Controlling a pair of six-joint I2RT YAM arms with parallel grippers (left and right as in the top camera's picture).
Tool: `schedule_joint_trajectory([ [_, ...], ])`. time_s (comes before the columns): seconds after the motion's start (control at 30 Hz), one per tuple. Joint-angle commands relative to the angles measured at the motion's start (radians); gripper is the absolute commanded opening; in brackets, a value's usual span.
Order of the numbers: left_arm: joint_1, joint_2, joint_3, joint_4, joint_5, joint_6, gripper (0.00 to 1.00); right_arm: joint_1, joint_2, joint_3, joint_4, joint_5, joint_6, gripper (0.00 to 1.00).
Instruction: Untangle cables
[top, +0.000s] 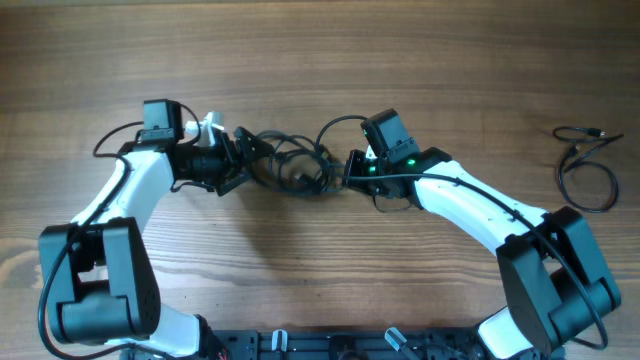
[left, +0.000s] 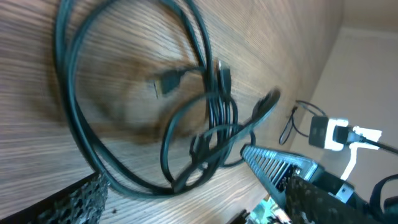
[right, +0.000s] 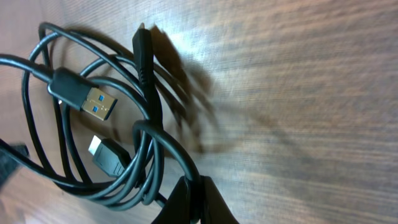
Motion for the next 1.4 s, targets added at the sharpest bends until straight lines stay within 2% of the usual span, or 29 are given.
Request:
schedule_joint_trajectory([
  [0.0,-0.040,0.002,-0.001,0.001,-0.098,-0.107,0.91,0.000,0.014,-0.005,0.024,0.116,0.108,0.04],
  [0.13,-0.076,0.002,-0.001,-0.004,-0.201,-0.203,0.93,0.000,0.014,-0.005,0.024,0.176,0.179,0.04],
  [0.27,-0.115,0.002,-0.001,0.023,-0.204,-0.221,0.95,0.000,0.014,-0.005,0.039,0.164,0.238,0.04],
  [0.43,-0.159,0.002,-0.001,0.057,-0.264,-0.225,0.92,0.024,0.014,-0.005,0.057,0.074,0.257,0.04],
  [0.67,-0.184,0.002,-0.001,0.076,-0.277,-0.225,0.82,0.109,0.014,-0.005,0.108,0.067,0.312,0.04],
  [0.9,-0.184,0.002,-0.001,0.075,-0.292,-0.225,0.79,0.153,0.014,-0.005,0.179,0.050,0.313,0.04],
  [1.37,-0.183,0.002,-0.001,0.071,-0.338,-0.225,0.77,0.153,0.014,-0.005,0.179,0.049,0.304,0.04],
])
